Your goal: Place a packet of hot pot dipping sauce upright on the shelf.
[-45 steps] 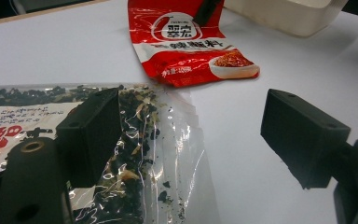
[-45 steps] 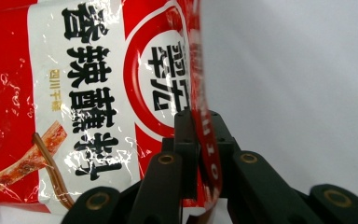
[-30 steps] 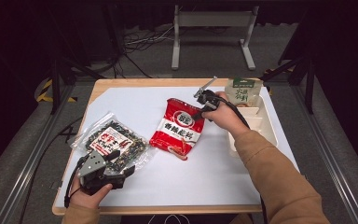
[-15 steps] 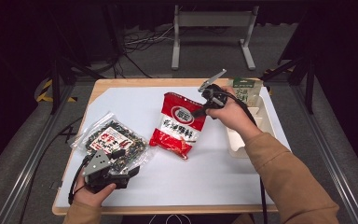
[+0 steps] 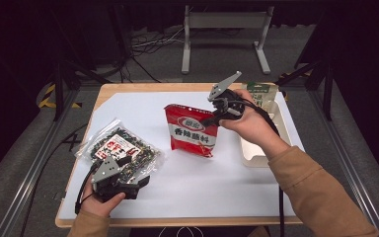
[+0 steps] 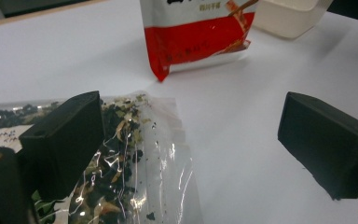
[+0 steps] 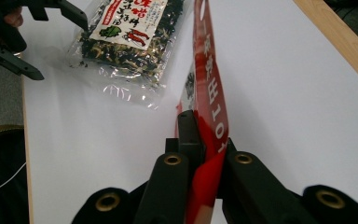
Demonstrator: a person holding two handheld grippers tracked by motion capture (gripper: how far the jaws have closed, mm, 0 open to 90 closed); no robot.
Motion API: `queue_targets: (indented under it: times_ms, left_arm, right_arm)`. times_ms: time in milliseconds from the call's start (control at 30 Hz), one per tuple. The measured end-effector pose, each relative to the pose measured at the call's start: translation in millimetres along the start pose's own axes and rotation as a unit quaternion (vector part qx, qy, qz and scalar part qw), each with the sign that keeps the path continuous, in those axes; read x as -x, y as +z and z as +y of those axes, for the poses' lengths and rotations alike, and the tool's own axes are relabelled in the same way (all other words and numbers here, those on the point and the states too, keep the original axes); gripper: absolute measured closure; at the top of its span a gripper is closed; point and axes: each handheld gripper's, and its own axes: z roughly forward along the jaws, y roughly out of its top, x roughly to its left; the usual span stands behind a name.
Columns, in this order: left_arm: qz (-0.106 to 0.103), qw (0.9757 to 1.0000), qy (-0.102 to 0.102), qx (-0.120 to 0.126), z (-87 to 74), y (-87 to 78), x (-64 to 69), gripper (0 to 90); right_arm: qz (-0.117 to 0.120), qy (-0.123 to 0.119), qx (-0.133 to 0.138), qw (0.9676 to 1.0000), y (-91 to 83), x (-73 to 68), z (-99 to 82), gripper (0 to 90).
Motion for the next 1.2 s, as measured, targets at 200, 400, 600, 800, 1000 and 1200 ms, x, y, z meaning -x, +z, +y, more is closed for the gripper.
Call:
queue_targets:
  times_ms: [200,400,600,800,1000,1200]
  left_arm:
    - [0.006,1.0,-0.002,0.001,-1.0,-1.5,-1.1,4.5]
    - [0.008,0.9999,-0.005,0.005,-1.4,-2.4,0.2,1.3]
    - [0.008,0.9998,0.02,0.004,-1.1,-4.1,2.3,2.2]
    - [0.009,0.9997,0.025,0.001,-1.2,-4.5,2.4,4.7]
    - [0.003,0.9997,0.024,-0.003,-1.2,-4.4,2.7,7.1]
    - [0.002,0.9994,0.033,-0.012,-1.2,-1.9,2.6,9.4]
  right_arm:
    - [-0.01,-0.016,0.0,0.9998,-8.4,-5.0,2.2,88.9]
    - [-0.015,-0.028,0.004,0.9995,-19.5,-10.1,5.3,88.9]
    - [-0.025,-0.042,0.01,0.9988,-32.4,-16.3,7.8,88.9]
    - [-0.041,-0.054,0.011,0.9977,-43.8,-19.8,7.5,88.9]
    - [-0.052,-0.057,0.014,0.997,-55.7,-21.3,5.3,88.9]
    - [-0.067,-0.063,0.015,0.9956,-70.9,-21.5,2.4,88.9]
